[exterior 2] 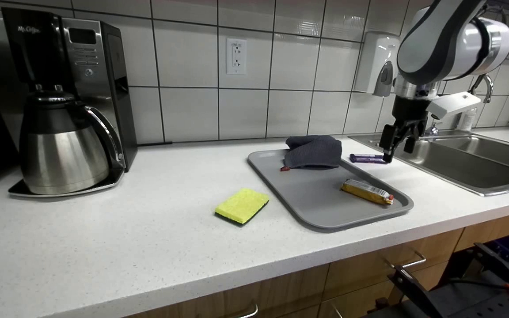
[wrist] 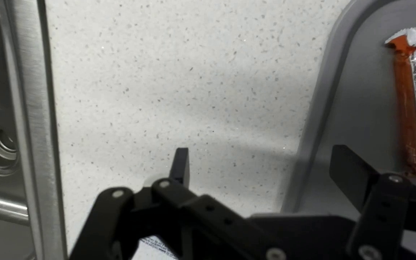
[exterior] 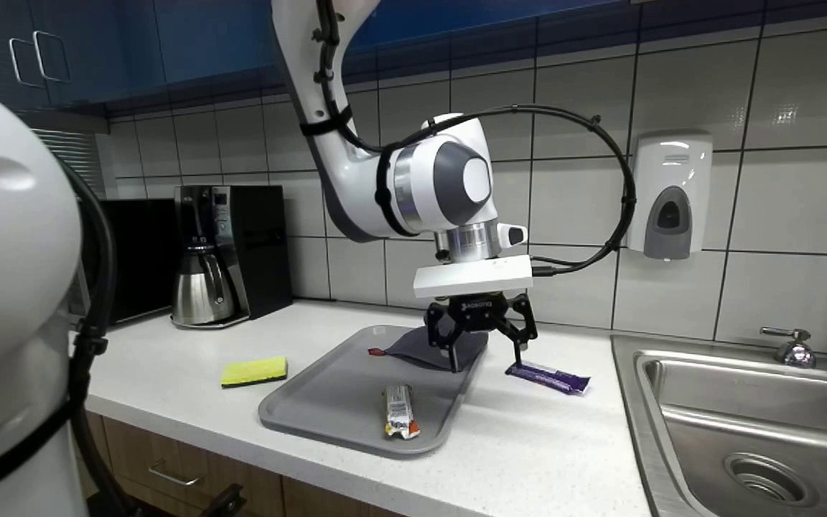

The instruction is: Put the orange packet and the purple packet on the tray

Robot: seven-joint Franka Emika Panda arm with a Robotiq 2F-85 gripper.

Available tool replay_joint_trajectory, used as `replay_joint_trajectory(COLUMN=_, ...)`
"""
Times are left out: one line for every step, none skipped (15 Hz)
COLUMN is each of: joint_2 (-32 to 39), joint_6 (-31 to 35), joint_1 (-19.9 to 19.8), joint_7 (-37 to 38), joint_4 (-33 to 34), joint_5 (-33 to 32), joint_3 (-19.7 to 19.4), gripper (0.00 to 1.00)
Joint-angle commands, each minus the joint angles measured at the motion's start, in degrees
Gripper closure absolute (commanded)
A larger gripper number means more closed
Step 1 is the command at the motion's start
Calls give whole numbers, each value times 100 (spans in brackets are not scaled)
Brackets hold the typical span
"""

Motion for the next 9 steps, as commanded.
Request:
replay_joint_trajectory(joint_2=326, joint_6=-261, joint_1=-109, joint_7=44, joint_4=516, joint_5=44, joint_3=-33, gripper=0)
replay_joint_trajectory(joint_2=412, joint_6=-295, joint_1=-125, joint_7=43, joint_4=632, joint_5=39, joint_3=-50, gripper=0)
replay_joint_trajectory(joint_2=493, joint_6=-300, joint_1=-147, joint_7=46, joint_4=718, joint_5=38, joint_3=-62, gripper=0)
replay_joint_trajectory(joint_2=600, joint_6=-345, joint_1=-176, joint_7=16, joint_4=844, joint_5=78, joint_3=-62, gripper=0)
replay_joint_trajectory(joint_2=684, joint_6=-369, joint_1=-195, joint_7=23, joint_4=939, joint_5=95, joint_3=-65, gripper=0)
replay_joint_trajectory(joint_2=794, joint_6=-405, joint_1=-230, joint_7=4, joint_4=1058, joint_5=159, joint_3=-46, gripper=0)
replay_joint_trajectory(joint_2=875, joint_6=-461, joint_1=-254, joint_7=1, joint_4=1163, joint_5=224, joint_3=-26, gripper=0)
replay_joint_trajectory(joint_2=972, joint_6=-509, joint_1=-286, joint_7=-20, joint_4=1273, joint_5=342, joint_3=11, gripper=0)
replay_joint_trajectory(joint_2=1058, joint_6=-552, joint_1=-303, joint_7=-12, joint_4=1382, joint_5=444, joint_3=35, gripper=0)
